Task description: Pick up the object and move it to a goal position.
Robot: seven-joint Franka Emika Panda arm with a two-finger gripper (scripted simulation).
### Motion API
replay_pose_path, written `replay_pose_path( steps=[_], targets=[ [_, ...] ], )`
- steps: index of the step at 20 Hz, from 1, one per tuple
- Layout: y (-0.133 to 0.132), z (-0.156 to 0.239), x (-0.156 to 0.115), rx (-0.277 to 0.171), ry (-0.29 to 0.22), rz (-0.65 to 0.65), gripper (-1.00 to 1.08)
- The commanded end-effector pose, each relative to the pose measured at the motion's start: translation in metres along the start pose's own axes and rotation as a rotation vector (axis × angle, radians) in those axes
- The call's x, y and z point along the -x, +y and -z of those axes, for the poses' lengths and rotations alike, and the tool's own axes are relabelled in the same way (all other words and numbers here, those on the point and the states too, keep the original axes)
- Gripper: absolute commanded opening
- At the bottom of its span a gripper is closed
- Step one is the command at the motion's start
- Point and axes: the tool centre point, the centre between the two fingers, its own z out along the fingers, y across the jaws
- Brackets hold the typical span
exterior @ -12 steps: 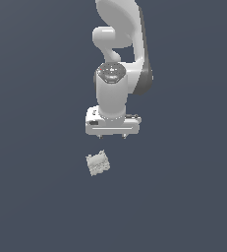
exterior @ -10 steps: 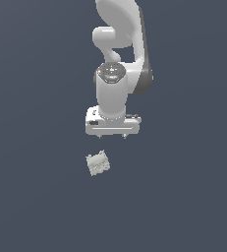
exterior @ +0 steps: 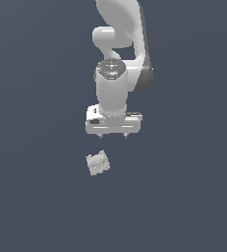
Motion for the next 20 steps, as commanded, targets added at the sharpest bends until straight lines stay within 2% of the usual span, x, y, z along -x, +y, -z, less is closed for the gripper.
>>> replay_pose_path(
  steps=[1, 10, 20],
  targets=[
    [0.0, 0.0, 0.0, -0.001, 0.001, 0.002, 1.0],
    [0.005, -0.005, -0.005, 0.002, 0.0, 0.03, 1.0],
    [0.032, -0.033, -0.027, 0.009, -0.005, 0.164, 1.0]
  ],
)
